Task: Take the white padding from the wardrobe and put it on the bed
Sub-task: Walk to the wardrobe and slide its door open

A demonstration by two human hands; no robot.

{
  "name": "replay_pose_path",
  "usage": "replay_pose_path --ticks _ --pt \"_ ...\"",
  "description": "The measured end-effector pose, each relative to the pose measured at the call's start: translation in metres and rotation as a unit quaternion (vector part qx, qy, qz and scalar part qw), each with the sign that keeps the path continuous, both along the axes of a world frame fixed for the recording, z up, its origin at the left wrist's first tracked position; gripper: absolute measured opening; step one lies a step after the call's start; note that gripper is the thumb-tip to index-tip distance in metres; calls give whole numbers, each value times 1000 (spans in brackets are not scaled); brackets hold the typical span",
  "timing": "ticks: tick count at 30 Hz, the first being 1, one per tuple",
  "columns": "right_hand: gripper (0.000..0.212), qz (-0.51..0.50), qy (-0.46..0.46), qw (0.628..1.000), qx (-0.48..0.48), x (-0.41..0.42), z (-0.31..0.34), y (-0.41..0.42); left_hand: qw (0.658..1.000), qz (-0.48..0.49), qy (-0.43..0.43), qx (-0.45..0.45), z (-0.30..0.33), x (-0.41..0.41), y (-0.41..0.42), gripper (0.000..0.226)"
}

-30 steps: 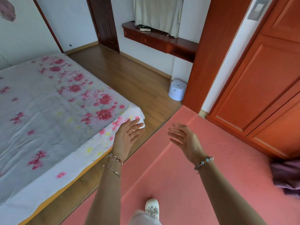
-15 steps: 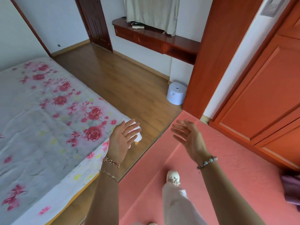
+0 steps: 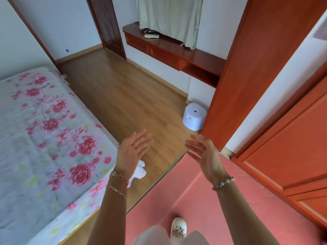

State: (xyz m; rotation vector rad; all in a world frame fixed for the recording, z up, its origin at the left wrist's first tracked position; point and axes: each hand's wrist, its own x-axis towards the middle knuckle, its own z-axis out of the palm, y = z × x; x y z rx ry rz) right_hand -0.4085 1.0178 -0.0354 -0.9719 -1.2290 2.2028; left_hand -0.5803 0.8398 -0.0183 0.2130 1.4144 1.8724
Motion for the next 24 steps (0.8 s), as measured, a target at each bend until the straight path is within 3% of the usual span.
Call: replay_pose_path --ticks 11,21,24 --pt "30 69 -9 998 0 -113 -12 98 998 65 -15 -6 -10 -83 85 41" --pt "29 140 -23 989 43 -283 19 207 993 120 -19 -1 3 -228 185 36" --pt "42 163 -23 985 54 -329 21 225 989 145 -15 8 7 -268 201 34"
